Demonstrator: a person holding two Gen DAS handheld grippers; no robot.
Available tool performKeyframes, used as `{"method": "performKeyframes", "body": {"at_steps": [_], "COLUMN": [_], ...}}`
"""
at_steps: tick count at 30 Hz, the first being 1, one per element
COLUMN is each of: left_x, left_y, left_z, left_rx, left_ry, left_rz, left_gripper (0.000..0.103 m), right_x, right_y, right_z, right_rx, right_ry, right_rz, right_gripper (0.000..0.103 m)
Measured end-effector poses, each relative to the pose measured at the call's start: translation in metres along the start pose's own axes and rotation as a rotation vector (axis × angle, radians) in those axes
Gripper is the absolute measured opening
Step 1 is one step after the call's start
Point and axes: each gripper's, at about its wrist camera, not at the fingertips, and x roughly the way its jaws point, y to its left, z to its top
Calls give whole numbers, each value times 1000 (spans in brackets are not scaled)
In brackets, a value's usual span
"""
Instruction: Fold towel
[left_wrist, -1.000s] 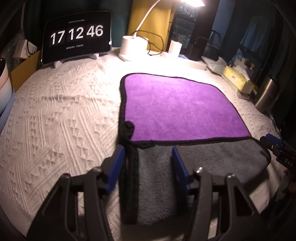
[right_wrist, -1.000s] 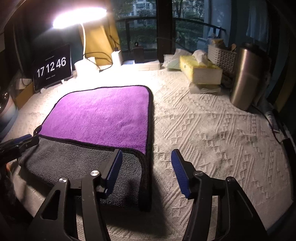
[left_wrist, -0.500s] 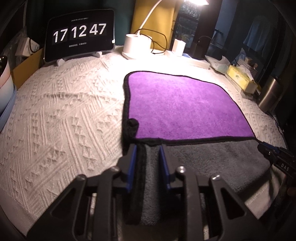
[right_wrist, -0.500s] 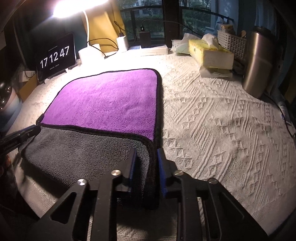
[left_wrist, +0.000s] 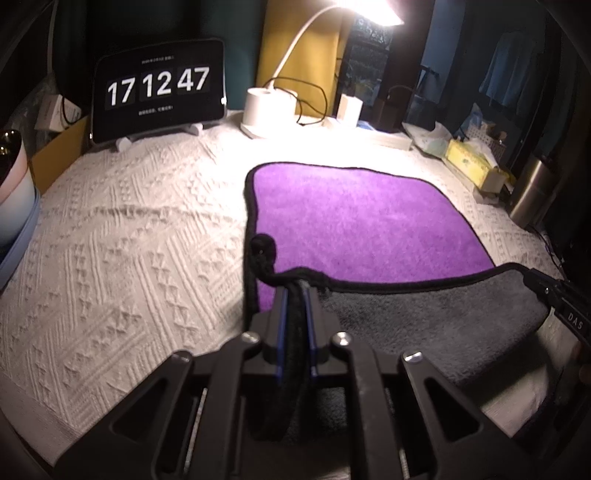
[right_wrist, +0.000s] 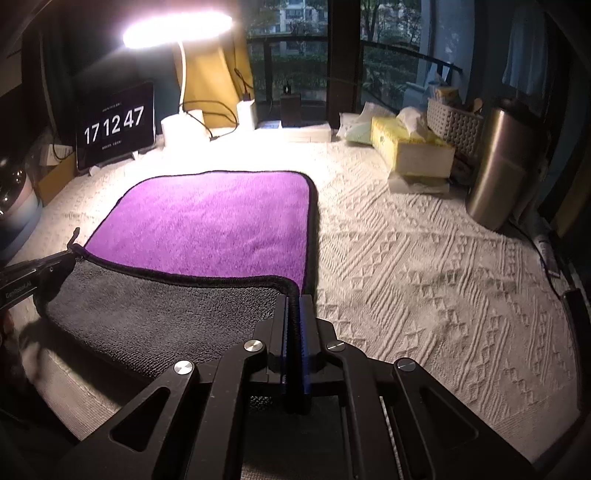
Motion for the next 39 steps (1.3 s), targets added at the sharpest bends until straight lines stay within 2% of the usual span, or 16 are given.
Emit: {"method": "performKeyframes", "body": {"at_steps": [17, 29, 39], "left_x": [-30, -22, -4], "left_y": [1, 7, 10], "left_z": [37, 63, 82], "left_rx": [11, -1, 2], "left_ry": [-176, -221, -233], "left_rz": [12, 13, 21], "left_gripper": [9, 9, 9], "right_x": [-18, -8, 11], "right_y": [5, 8, 6], "right_z": [36, 68, 86], "right_rx": [-27, -48, -57], "right_ry": [-130, -170, -170], "right_rz": [-45, -57, -60], "right_gripper": [6, 6, 6]}}
